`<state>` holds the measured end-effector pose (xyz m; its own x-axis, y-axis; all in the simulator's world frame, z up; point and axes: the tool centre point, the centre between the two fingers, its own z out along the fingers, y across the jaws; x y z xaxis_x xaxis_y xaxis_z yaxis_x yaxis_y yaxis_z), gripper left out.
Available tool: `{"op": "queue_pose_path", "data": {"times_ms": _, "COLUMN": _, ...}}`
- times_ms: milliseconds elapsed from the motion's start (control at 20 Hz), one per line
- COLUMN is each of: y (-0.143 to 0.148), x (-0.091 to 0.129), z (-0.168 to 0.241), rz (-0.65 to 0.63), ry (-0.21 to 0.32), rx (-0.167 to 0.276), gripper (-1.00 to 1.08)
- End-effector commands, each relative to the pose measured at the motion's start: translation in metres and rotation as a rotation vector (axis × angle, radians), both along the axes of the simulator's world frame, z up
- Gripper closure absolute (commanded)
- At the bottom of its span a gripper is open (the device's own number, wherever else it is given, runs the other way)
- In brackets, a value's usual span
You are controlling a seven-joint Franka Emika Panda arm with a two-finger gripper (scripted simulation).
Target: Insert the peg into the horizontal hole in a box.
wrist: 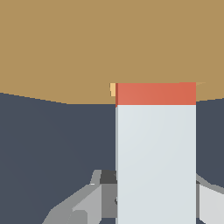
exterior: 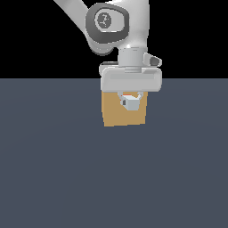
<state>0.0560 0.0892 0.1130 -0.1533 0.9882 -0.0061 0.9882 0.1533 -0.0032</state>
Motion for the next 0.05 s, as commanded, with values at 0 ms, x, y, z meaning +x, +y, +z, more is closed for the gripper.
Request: {"op": "queue_pose_path", "data": {"times_ms": 0, "y": 0.0103, "x": 0.0007, "z": 0.0013, "rz": 0.013, "ry": -0.004, "rx": 0.007, "gripper": 1.08}}
